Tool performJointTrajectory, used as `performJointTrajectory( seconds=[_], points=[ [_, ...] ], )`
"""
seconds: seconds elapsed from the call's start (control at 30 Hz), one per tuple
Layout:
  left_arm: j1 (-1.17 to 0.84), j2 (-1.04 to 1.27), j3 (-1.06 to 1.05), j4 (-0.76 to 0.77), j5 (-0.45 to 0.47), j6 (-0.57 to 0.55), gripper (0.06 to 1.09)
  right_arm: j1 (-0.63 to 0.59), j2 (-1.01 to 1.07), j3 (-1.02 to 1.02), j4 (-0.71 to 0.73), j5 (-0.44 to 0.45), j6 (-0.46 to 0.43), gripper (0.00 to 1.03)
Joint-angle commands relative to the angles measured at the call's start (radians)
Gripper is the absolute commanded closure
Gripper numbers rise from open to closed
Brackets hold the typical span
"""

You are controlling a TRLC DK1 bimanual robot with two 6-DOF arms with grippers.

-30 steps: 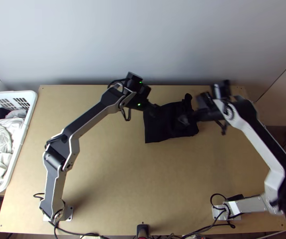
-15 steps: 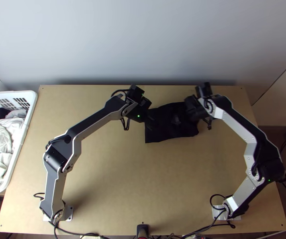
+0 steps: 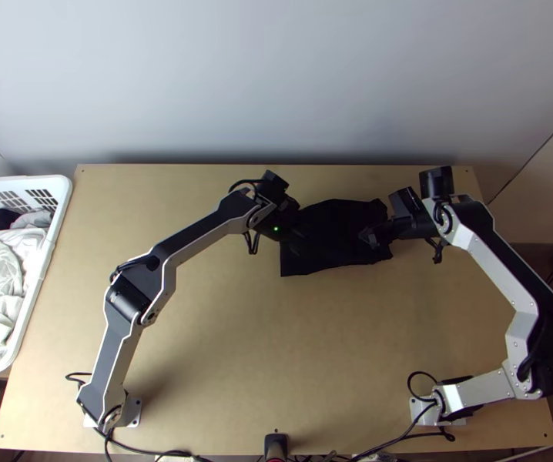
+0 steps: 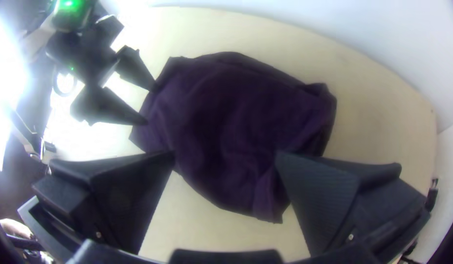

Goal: Fold the t-shirt

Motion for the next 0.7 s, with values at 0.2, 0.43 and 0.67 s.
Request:
performJointTrajectory(
  seconds=[0.2, 0.43, 0.67],
  points=[
    [0.11, -0.289, -0.069, -0.058, -0.026, -0.01, 0.11, 0.276, 0.148, 0.095, 0.117, 0.051, 0.001, 0.08],
    [0.199, -0.666, -0.305, -0.029, -0.23, 0.108, 0.1, 0.273, 0.371, 0.133, 0.155, 0.082, -0.002, 0.08],
    [0.348, -1.058, -0.598, -0.038, -0.237, 0.073, 0.1, 0.245, 0.467, 0.141, 0.169, 0.112, -0.008, 0.08]
  ],
)
